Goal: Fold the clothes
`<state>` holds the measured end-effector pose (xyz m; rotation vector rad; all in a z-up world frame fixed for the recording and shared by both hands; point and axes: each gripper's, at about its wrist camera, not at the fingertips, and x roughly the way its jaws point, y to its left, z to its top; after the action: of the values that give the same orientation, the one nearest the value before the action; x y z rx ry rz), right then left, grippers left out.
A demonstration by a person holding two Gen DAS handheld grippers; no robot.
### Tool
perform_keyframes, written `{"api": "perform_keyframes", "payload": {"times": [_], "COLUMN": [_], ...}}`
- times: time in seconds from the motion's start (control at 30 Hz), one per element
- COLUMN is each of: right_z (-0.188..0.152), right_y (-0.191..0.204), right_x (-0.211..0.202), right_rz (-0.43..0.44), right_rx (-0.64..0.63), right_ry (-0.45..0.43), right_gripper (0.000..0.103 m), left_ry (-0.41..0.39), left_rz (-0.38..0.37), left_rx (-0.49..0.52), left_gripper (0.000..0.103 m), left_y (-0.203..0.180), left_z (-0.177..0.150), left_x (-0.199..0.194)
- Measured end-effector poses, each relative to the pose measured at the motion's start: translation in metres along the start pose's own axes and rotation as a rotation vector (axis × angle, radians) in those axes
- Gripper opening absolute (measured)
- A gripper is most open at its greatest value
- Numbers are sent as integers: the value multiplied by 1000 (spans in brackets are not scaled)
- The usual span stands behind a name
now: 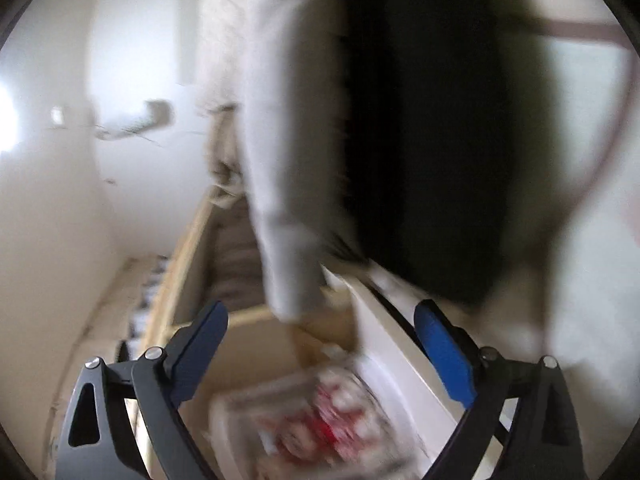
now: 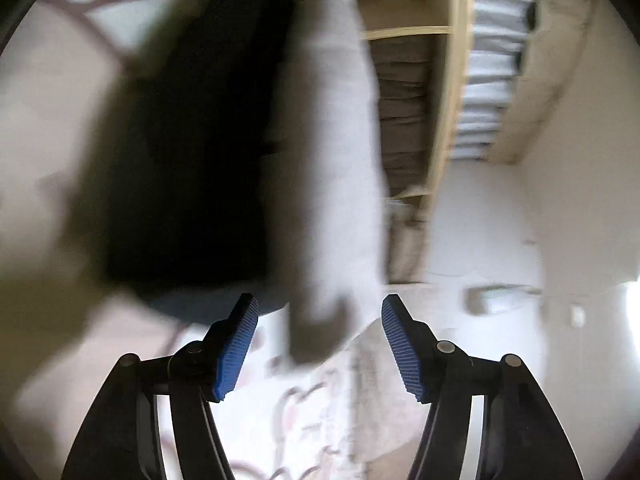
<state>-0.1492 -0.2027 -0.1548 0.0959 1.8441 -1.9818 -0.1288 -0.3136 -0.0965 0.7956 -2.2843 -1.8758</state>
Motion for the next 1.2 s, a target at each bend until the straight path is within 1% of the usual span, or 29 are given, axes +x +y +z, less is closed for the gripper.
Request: {"api": "perform_keyframes", "payload": {"times": [0.03, 0.1, 0.2, 0.27, 0.3, 0.37, 0.43, 0.47, 0.5, 0.63, 0.7, 0.73, 0.8, 0.87, 0.97, 1.0, 1.03, 1.07, 1.1, 1.2], "right_z": [-5, -13, -18, -21, -23, -30, -37, -47, -61, -94, -120, -128, -144, -160, -184, -192, -199, -207, -215, -234], "right_y": [0, -6, -29, -50, -64, -90, -118, -121, -119, -127, -115, -115, -122, -126, -123, -120, -118, -117, -116, -110], "right_x": [-7, -23, -44, -57, -64, -77, -86, -96, -108, -136, -156, -161, -168, -177, -191, -196, -201, -205, -210, -223], "right_rz": [13, 63, 105, 115, 122, 150, 184, 203, 219, 236, 237, 245, 257, 264, 235, 231, 231, 228, 221, 164], "right_rx": [17, 96, 248, 362, 445, 602, 756, 820, 880, 1011, 1065, 1087, 1136, 1177, 1225, 1240, 1253, 1269, 1285, 1300], "right_ry": [-10, -21, -50, -71, -81, -94, -108, -113, -110, -97, -94, -87, -66, -44, 1, 10, 20, 31, 38, 66], "right_gripper": [62, 58, 56, 56, 56, 56, 56, 56, 56, 57, 57, 57, 57, 57, 57, 58, 61, 70, 73, 73], "left_ry": [8, 24, 40, 33, 29, -1, -38, -50, -60, -73, -77, -77, -68, -89, -99, -100, -101, -101, -102, -102], "left_rz": [-14, -27, -24, -34, -36, -57, -76, -96, -120, -165, -162, -160, -153, -157, -145, -142, -140, -136, -135, -136], "left_rx": [-16, -107, -351, -546, -637, -823, -986, -1052, -1112, -1318, -1388, -1417, -1457, -1495, -1544, -1566, -1592, -1614, -1633, -1652], "left_gripper": [91, 91, 91, 91, 91, 91, 91, 91, 91, 91, 93, 93, 93, 93, 96, 97, 100, 102, 102, 102], "left_y": [1, 12, 45, 45, 52, 34, 41, 47, 51, 71, 76, 75, 79, 81, 90, 91, 95, 98, 101, 106], "left_z": [-4, -6, -3, -5, 3, 9, 16, 19, 29, 44, 50, 51, 59, 64, 71, 73, 74, 75, 75, 81], "left_x": [-7, -21, -42, -81, -91, -111, -125, -133, -143, -172, -185, -186, -198, -207, -223, -227, -233, -237, -242, -256]}}
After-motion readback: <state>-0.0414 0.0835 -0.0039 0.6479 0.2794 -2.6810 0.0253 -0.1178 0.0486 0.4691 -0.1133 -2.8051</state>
